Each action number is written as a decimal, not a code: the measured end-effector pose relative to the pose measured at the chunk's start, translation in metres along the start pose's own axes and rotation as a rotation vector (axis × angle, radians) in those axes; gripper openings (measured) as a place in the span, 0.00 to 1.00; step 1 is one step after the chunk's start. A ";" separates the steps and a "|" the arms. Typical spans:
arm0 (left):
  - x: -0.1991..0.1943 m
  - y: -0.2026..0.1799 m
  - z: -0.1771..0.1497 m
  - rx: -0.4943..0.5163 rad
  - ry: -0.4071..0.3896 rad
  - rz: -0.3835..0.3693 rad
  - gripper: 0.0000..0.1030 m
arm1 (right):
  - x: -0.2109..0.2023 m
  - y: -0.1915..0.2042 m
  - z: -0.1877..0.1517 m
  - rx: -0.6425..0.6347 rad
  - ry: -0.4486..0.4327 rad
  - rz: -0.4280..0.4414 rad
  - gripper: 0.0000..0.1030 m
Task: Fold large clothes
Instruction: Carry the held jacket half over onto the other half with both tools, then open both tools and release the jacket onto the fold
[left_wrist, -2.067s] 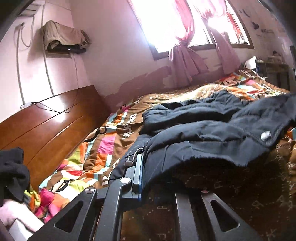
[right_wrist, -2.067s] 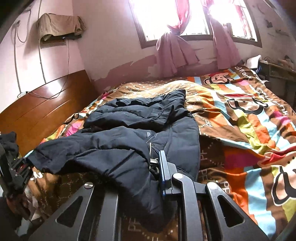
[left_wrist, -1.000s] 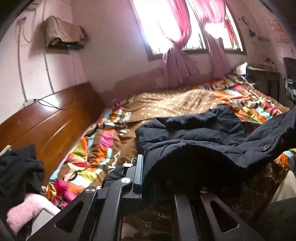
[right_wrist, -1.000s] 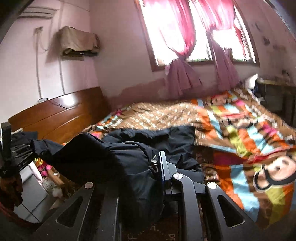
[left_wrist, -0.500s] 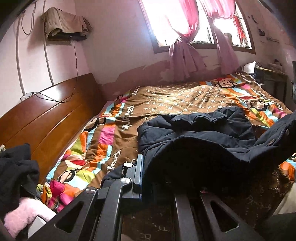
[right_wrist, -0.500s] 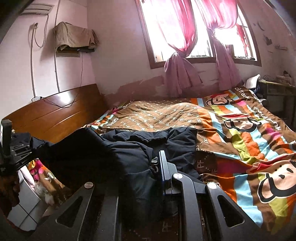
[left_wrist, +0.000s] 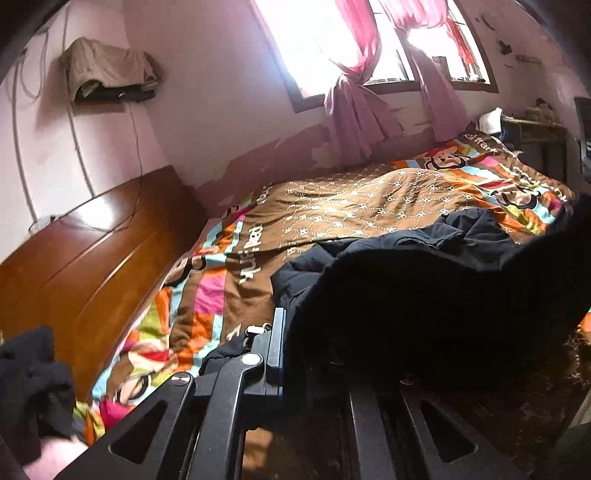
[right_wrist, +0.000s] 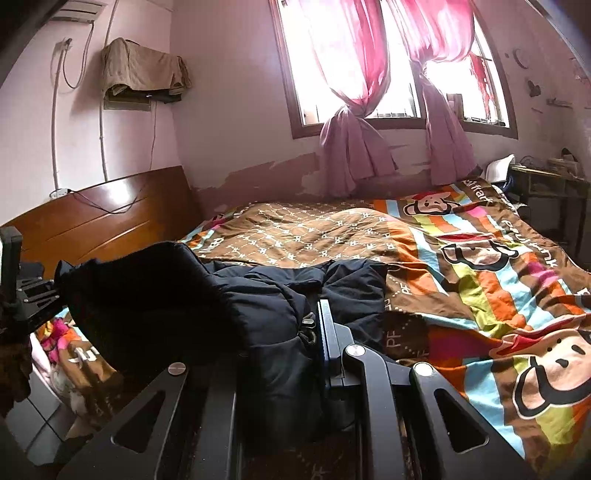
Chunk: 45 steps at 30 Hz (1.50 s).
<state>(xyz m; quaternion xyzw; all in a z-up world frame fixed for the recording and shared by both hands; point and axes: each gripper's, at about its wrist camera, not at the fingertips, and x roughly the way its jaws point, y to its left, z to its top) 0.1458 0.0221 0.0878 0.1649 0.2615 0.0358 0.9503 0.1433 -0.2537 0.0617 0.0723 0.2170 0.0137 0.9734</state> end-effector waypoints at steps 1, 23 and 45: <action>0.008 -0.001 0.005 0.012 -0.005 0.000 0.07 | 0.006 -0.001 0.003 -0.002 0.001 -0.005 0.14; 0.287 -0.025 0.076 -0.045 0.189 -0.184 0.11 | 0.310 -0.036 0.064 -0.085 0.230 -0.110 0.14; 0.256 0.053 0.106 -0.356 0.194 -0.419 0.72 | 0.238 -0.016 0.089 -0.130 0.132 -0.081 0.85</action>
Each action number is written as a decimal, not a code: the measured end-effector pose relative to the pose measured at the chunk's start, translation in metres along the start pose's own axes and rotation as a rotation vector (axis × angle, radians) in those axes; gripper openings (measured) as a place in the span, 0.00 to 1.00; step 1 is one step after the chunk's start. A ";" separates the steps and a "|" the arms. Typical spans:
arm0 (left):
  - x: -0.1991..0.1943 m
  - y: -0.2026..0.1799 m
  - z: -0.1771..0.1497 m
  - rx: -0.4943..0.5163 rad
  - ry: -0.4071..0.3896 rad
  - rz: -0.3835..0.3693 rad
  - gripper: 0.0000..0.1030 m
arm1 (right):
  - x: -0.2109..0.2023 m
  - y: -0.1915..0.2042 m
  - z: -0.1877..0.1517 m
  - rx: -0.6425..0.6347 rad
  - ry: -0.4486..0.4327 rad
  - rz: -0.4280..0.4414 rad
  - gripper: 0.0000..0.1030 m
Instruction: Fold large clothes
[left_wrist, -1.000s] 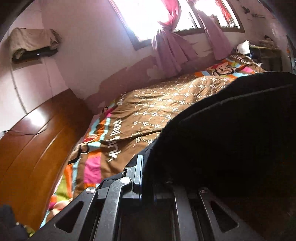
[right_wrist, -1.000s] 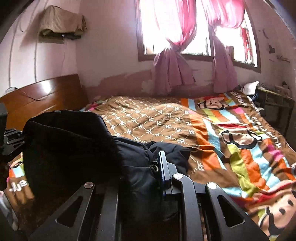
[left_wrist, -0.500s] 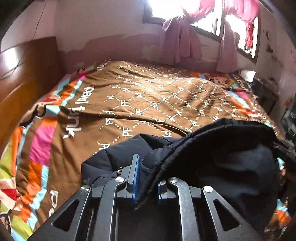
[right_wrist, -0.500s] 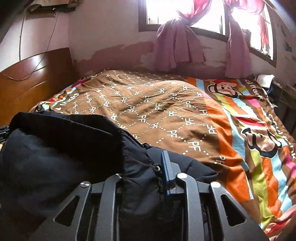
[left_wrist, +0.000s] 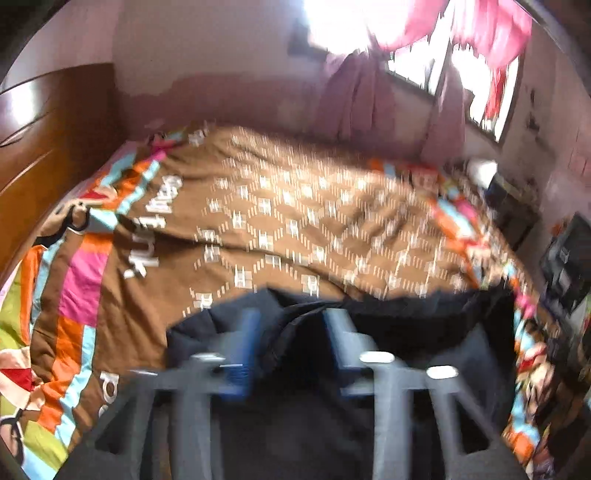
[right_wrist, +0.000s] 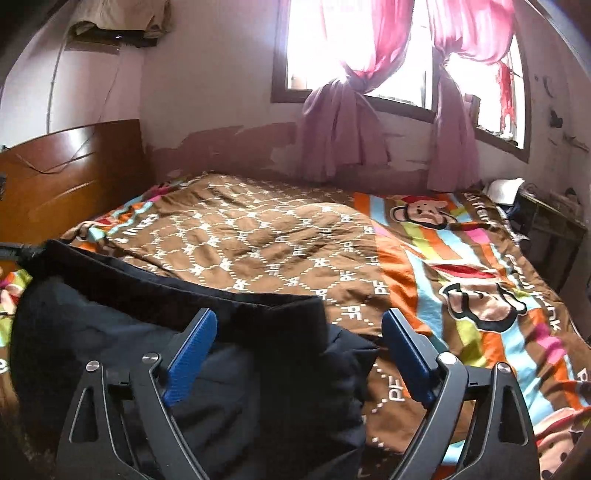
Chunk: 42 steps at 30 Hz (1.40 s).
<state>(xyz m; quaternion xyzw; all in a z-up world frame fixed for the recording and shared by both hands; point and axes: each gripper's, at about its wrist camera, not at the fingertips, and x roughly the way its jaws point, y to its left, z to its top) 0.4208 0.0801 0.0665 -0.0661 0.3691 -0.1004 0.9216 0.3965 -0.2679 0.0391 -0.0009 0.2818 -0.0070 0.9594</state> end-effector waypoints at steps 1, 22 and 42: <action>-0.010 0.003 0.002 -0.023 -0.049 0.007 0.88 | 0.000 0.004 -0.003 0.005 0.016 0.040 0.85; 0.033 -0.015 -0.095 0.126 0.029 -0.038 1.00 | 0.061 0.026 -0.080 0.077 0.207 0.127 0.87; 0.124 0.007 -0.063 -0.027 0.148 0.030 1.00 | 0.157 0.012 -0.047 0.057 0.250 0.144 0.99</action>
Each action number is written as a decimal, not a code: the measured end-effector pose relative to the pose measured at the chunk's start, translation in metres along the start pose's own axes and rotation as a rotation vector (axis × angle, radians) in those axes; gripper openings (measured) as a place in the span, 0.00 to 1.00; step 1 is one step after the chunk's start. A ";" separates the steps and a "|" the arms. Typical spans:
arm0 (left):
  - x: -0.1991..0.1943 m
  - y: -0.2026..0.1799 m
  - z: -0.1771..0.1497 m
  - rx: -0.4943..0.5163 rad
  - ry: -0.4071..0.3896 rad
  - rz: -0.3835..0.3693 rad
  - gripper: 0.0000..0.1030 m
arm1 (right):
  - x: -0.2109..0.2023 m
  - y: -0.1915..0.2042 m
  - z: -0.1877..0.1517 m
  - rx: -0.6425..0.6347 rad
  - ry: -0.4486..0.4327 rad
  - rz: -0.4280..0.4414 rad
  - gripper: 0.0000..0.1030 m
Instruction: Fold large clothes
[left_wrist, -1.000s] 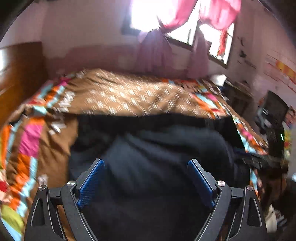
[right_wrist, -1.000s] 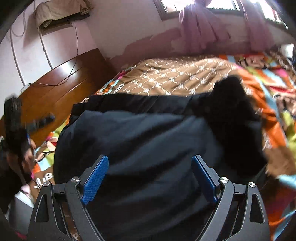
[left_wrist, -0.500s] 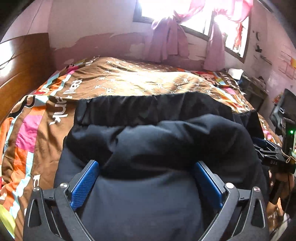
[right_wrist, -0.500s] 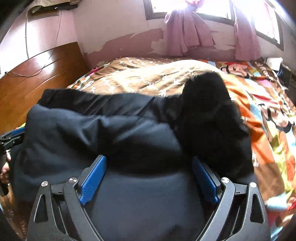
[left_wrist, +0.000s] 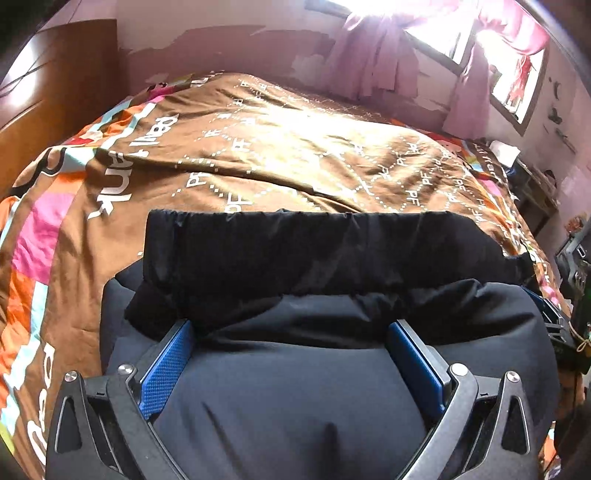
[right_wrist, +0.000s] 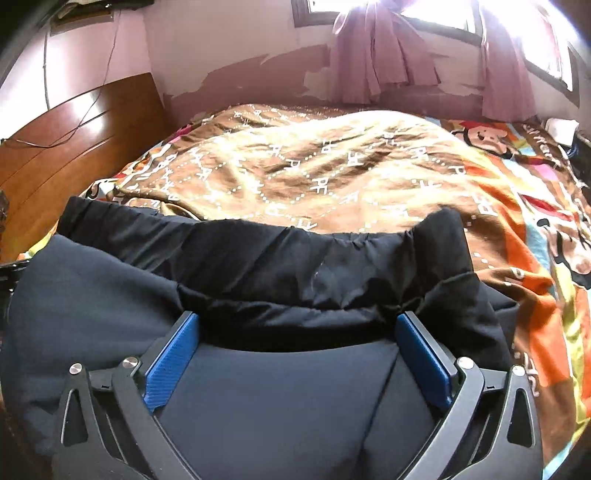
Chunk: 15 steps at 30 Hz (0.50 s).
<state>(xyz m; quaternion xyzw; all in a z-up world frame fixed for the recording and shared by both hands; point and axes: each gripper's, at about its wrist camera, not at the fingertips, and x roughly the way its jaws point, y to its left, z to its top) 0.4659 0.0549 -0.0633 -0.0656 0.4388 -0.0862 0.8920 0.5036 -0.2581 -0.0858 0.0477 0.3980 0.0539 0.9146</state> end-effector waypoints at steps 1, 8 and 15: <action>0.002 -0.001 -0.001 0.001 0.000 0.005 1.00 | 0.001 0.000 -0.001 0.003 0.003 0.005 0.99; 0.010 0.000 -0.002 -0.009 -0.003 -0.006 1.00 | 0.013 -0.004 -0.005 0.026 0.010 0.037 0.99; 0.020 0.006 0.003 -0.034 0.003 -0.024 1.00 | 0.024 -0.008 -0.005 0.047 0.024 0.055 0.99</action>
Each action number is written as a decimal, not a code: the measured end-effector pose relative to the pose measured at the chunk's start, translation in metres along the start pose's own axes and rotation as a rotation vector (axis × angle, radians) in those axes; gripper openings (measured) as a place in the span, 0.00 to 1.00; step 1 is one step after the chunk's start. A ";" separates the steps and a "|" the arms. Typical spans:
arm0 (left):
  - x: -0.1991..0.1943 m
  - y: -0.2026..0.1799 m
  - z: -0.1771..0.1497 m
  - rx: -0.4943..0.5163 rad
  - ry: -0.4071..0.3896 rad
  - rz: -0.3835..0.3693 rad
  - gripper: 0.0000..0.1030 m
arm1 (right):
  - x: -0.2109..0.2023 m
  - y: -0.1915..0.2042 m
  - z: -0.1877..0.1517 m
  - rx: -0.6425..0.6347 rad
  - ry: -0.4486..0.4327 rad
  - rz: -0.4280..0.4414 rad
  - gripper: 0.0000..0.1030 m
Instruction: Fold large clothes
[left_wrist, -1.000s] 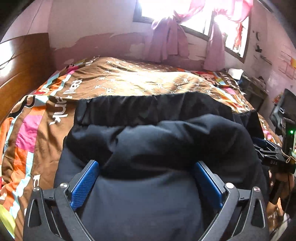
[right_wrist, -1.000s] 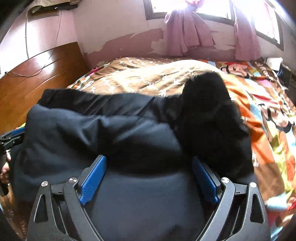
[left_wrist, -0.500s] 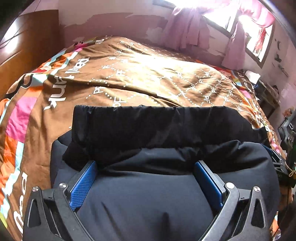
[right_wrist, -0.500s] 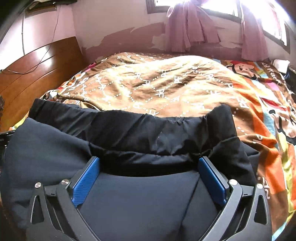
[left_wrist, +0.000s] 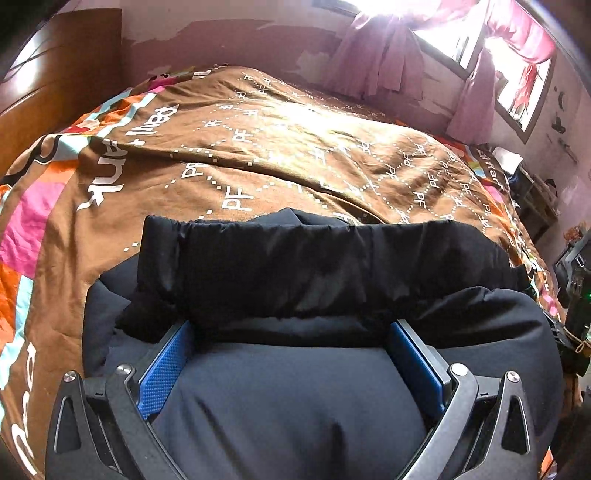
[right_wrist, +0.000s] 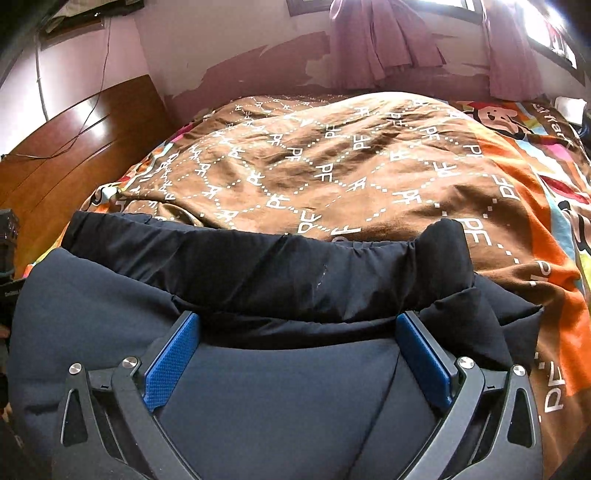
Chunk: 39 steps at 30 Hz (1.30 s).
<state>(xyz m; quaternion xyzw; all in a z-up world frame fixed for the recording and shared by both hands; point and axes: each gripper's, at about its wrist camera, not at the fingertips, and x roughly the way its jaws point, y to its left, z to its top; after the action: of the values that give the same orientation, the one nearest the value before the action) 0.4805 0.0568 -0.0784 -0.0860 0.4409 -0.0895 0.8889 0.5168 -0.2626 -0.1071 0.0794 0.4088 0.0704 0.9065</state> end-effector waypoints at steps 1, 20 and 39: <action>0.001 0.000 0.000 -0.003 -0.001 -0.001 1.00 | 0.002 0.000 0.000 0.003 0.001 0.000 0.99; 0.009 0.002 -0.001 -0.009 -0.017 -0.011 1.00 | 0.008 -0.002 -0.002 0.023 -0.039 0.007 1.00; -0.063 0.002 -0.008 -0.074 -0.182 -0.104 1.00 | -0.070 0.014 -0.023 0.009 -0.181 0.028 0.99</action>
<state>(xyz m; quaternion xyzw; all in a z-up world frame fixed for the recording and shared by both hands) 0.4367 0.0729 -0.0353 -0.1491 0.3564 -0.1111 0.9156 0.4532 -0.2600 -0.0682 0.0950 0.3243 0.0738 0.9383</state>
